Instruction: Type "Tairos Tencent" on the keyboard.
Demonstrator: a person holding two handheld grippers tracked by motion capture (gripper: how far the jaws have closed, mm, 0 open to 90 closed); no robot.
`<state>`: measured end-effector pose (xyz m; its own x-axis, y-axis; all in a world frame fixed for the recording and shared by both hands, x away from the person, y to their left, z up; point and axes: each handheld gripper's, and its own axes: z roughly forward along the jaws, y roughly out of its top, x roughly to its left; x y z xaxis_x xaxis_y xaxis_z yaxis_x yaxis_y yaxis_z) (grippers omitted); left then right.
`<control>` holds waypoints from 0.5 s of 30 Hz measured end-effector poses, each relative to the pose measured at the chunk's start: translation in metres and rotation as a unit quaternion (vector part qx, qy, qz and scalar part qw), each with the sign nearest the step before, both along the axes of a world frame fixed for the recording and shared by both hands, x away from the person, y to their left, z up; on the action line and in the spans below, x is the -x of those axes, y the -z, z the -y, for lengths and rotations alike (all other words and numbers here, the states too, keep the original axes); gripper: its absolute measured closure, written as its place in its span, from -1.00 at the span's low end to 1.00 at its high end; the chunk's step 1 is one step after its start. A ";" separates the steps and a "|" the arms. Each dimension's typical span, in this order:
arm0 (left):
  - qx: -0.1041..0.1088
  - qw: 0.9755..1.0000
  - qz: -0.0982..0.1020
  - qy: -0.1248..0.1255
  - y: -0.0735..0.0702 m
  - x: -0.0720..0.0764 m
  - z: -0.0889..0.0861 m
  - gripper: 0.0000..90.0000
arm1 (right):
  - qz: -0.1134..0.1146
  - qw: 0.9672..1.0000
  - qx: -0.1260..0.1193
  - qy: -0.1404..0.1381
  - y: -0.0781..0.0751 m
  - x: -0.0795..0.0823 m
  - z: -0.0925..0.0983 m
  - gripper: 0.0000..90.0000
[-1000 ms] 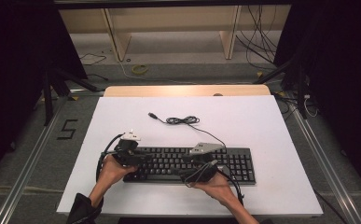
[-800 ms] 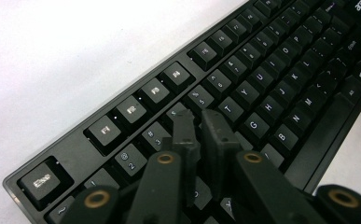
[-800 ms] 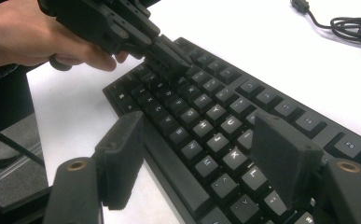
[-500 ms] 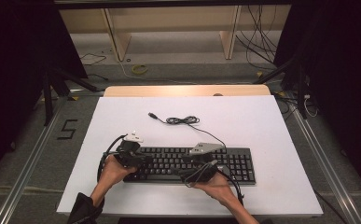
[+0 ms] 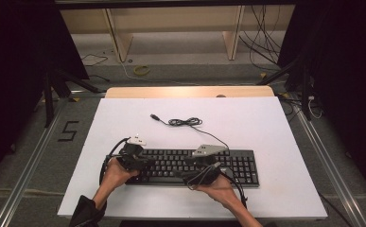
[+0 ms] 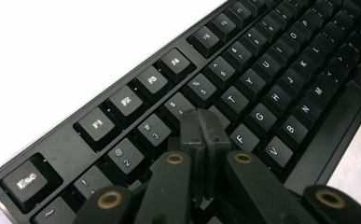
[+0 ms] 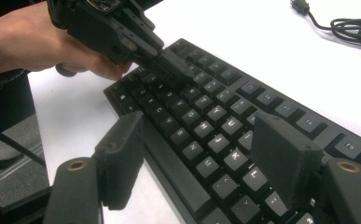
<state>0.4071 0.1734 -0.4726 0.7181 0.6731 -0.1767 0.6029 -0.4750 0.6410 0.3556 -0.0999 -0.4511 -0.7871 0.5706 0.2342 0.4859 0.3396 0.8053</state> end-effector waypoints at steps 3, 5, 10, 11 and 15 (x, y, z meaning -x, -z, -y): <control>-0.001 1.000 0.001 -0.001 0.000 0.001 0.000 0.98 | 0.000 1.000 0.000 0.000 0.000 0.000 0.000 -0.21; -0.003 1.000 -0.001 0.001 -0.001 0.001 0.001 0.98 | 0.002 1.000 0.000 0.000 0.000 0.000 0.000 -0.21; 0.001 1.000 0.001 0.002 -0.004 0.003 0.002 0.93 | 0.000 1.000 0.001 -0.001 0.000 0.000 -0.001 -0.21; 0.001 1.000 0.002 0.004 -0.006 0.003 0.002 0.90 | 0.000 1.000 0.002 -0.001 0.000 0.000 -0.001 -0.20; 0.007 1.000 0.008 0.008 -0.011 0.006 0.003 0.80 | 0.003 1.000 0.003 -0.002 0.000 0.000 -0.003 -0.16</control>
